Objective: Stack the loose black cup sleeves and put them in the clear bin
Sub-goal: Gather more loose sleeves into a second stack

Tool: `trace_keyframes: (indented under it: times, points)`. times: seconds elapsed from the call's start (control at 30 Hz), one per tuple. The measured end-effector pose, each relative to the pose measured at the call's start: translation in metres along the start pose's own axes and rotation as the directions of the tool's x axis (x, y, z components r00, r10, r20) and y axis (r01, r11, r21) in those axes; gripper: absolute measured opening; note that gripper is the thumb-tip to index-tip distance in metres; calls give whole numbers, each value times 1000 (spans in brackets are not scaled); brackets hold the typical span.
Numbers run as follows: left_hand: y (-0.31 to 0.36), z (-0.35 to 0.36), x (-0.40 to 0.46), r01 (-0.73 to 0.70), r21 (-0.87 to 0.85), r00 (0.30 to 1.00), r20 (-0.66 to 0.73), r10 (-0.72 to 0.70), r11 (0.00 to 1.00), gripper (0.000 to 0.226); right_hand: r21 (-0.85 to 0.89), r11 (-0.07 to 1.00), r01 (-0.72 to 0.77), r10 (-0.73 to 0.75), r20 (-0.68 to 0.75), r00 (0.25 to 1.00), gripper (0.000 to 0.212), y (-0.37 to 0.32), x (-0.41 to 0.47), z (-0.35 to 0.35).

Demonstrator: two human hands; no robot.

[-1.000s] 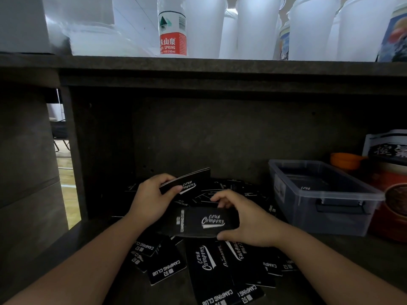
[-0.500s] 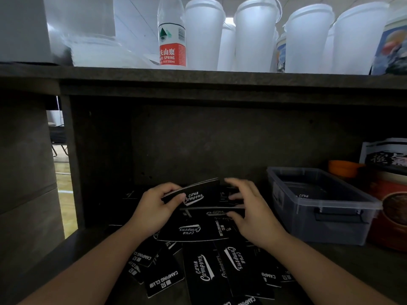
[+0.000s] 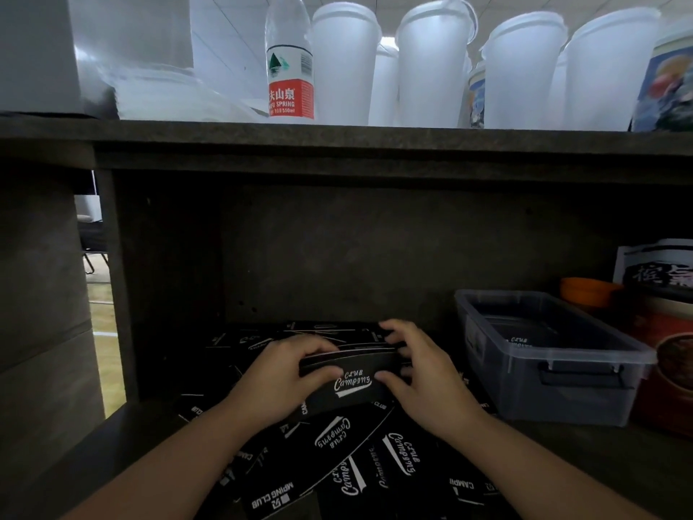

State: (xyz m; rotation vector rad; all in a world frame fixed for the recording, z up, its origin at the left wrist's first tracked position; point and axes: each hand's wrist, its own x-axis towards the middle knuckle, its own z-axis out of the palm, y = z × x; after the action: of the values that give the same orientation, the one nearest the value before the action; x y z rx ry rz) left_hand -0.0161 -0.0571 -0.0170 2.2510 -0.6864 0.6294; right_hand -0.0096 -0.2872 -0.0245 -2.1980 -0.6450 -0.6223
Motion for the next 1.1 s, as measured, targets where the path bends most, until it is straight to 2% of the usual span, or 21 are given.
trace_keyframes:
  times: [0.13,0.23,0.3,0.37,0.4,0.47,0.67,0.73,0.8,0.9,0.97,1.03,1.1]
  points:
    - [-5,-5,2,2,84,985,-172,12,996,12,-25,1000,11,-11,-4,1000,67,0,0,0]
    - [-14,-14,3,80,87,963,-263,-55,993,11,41,999,25,-29,96,995,61,-7,-1,-3]
    - [-20,-17,1,170,50,970,-182,-159,984,12,88,995,38,-60,265,962,62,-11,-4,-6]
    - [-23,-17,-1,244,77,969,-51,-241,967,13,42,998,43,-58,463,885,61,-13,-6,-8]
    - [-24,-17,-2,261,91,965,-29,-260,961,14,16,999,47,-49,524,850,57,-13,-7,-9]
    - [-23,-16,-1,267,94,964,-50,-263,959,13,-13,999,38,-24,551,834,49,-13,-6,-10]
    - [-22,-14,-1,283,72,958,-78,-277,956,11,-50,999,18,13,570,822,55,-11,-3,-11]
    - [-24,-14,0,286,76,956,-91,-279,955,8,-61,997,38,0,534,845,46,-12,-4,-11]
    - [-24,-14,0,266,73,961,-97,-258,961,14,-74,993,91,-50,431,901,28,-12,-3,-11]
    - [-22,-14,-1,241,27,968,-72,-239,970,20,-106,983,147,-134,117,984,14,-6,-1,-9]
    - [-20,-14,-2,270,-62,957,-87,-275,961,23,-143,981,131,-141,-59,988,16,-2,1,-10]
    - [-20,-14,-2,327,-176,931,-110,-348,929,49,-153,984,92,-107,-91,990,20,1,2,-11]
    - [-20,-15,-3,335,-238,928,-87,-364,912,61,-151,987,62,-73,-69,995,23,3,2,-10]
